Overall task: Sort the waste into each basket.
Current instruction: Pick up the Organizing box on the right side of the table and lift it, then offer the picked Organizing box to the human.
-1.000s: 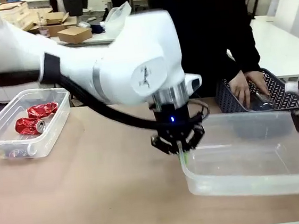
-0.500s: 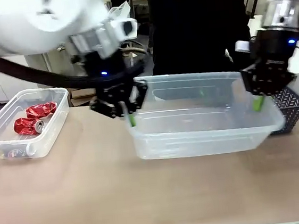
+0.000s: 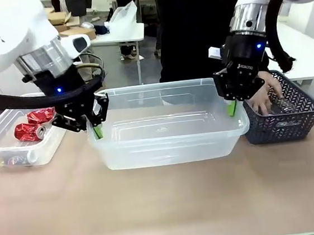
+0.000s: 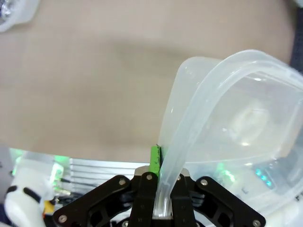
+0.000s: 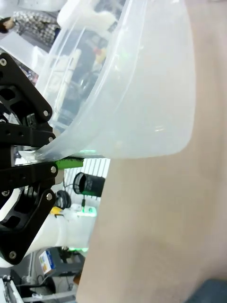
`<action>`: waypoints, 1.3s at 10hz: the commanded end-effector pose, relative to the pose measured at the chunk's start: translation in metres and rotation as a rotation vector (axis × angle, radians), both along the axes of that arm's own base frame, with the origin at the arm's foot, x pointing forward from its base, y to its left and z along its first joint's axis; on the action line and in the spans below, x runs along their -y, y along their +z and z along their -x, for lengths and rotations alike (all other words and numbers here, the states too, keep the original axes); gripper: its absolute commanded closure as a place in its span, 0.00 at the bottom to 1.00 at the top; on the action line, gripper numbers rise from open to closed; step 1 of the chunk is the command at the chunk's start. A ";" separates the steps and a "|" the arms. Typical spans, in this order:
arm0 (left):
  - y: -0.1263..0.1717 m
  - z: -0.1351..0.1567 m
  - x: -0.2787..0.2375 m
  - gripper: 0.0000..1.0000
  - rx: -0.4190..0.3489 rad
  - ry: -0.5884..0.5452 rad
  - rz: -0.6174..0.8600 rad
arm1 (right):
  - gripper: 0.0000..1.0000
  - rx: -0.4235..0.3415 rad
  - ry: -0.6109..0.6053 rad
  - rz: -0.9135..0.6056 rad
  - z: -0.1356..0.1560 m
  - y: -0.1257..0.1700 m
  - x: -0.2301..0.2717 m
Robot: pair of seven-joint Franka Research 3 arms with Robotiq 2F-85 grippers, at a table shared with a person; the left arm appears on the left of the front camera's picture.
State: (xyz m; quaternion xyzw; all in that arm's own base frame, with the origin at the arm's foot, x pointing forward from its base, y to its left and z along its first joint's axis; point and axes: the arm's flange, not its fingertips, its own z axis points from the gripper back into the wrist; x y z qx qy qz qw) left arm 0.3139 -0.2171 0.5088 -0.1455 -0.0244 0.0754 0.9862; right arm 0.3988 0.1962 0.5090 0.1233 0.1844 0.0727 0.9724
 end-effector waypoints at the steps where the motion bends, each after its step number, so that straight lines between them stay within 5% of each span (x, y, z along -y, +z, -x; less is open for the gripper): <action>1: -0.009 -0.035 -0.050 1.00 0.005 0.005 -0.019 | 1.00 -0.050 -0.025 0.112 0.013 -0.009 0.042; 4: -0.024 -0.045 -0.035 1.00 0.012 -0.112 -0.029 | 1.00 0.066 -0.210 0.083 0.008 -0.003 0.068; 5: -0.016 -0.027 -0.005 1.00 -0.015 -0.082 0.035 | 1.00 0.070 -0.248 0.092 0.005 -0.004 0.076; 6: -0.016 -0.027 -0.005 1.00 -0.015 -0.082 0.035 | 1.00 0.042 -0.139 0.014 0.005 0.000 0.014; 13: -0.016 -0.027 -0.005 1.00 -0.015 -0.082 0.035 | 1.00 0.042 -0.139 0.014 0.005 0.000 0.014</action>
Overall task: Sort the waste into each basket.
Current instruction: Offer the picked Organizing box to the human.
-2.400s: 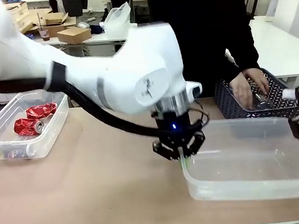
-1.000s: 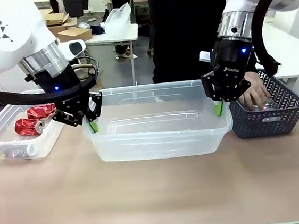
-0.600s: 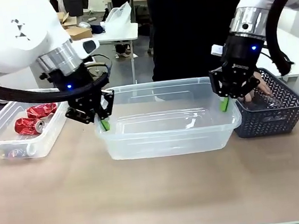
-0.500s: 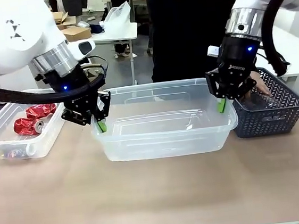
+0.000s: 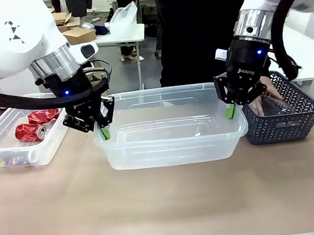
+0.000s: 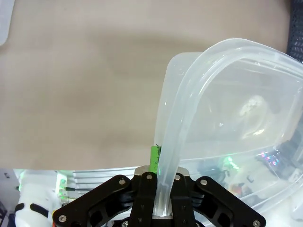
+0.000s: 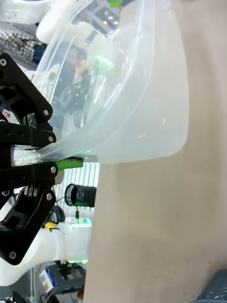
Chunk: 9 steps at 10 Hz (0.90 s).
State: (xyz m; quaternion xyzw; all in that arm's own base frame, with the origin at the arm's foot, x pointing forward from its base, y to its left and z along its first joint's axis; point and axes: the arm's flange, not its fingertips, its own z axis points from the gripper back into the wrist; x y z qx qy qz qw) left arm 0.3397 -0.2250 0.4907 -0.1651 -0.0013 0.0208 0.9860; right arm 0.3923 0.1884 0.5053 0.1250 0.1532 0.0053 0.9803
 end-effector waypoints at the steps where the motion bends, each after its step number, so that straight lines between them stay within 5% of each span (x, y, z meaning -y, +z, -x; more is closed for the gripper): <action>1: 0.002 -0.002 -0.013 1.00 0.011 0.033 -0.005 | 1.00 -0.004 0.001 -0.005 -0.001 0.003 0.006; 9: 0.002 -0.002 -0.013 1.00 0.011 0.033 -0.005 | 1.00 -0.004 0.001 -0.005 -0.001 0.003 0.006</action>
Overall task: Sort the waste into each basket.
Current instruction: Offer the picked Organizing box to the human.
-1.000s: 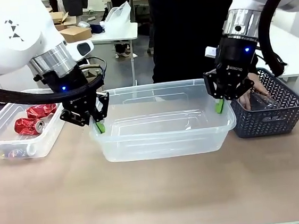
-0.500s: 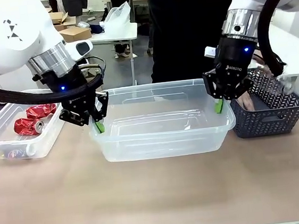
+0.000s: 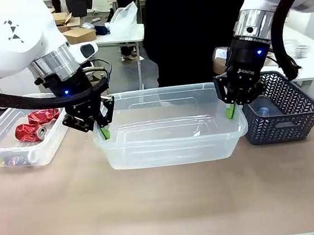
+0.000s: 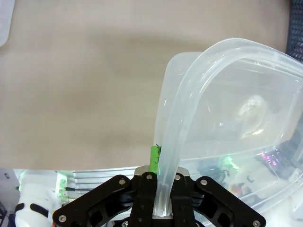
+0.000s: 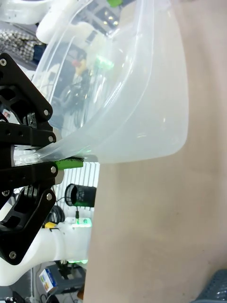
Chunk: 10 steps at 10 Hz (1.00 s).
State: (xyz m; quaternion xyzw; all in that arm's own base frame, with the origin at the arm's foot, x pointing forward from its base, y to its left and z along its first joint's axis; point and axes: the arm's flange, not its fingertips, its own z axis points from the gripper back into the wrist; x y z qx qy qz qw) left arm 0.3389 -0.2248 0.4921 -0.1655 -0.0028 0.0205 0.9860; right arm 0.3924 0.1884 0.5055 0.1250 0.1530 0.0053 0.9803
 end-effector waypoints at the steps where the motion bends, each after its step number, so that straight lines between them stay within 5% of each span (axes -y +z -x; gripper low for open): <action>1: 0.001 -0.002 -0.013 1.00 0.008 0.033 -0.005 | 1.00 -0.004 0.001 -0.005 -0.001 0.003 0.006; 10: 0.001 -0.002 -0.013 1.00 0.008 0.033 -0.005 | 1.00 -0.004 0.001 -0.005 -0.001 0.003 0.006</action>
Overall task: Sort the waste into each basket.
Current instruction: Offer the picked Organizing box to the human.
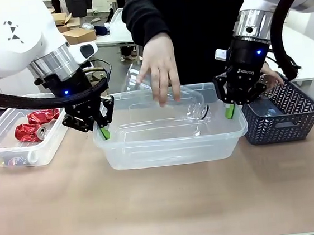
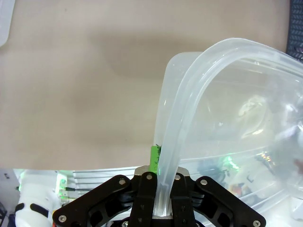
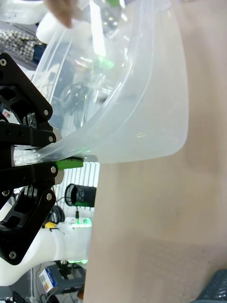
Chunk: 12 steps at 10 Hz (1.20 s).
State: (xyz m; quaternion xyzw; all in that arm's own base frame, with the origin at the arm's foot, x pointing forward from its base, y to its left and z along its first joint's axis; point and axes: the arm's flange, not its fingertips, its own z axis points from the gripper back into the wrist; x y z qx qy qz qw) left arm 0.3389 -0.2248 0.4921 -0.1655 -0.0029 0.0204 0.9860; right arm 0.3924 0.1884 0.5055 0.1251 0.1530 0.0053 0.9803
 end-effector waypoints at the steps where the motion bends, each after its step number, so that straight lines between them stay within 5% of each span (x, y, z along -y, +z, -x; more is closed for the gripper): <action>1: 0.001 -0.002 -0.013 1.00 0.008 0.033 -0.005 | 1.00 -0.005 0.001 -0.005 -0.001 0.003 0.006; 12: 0.001 -0.002 -0.013 1.00 0.008 0.033 -0.005 | 1.00 -0.005 0.001 -0.005 -0.001 0.003 0.006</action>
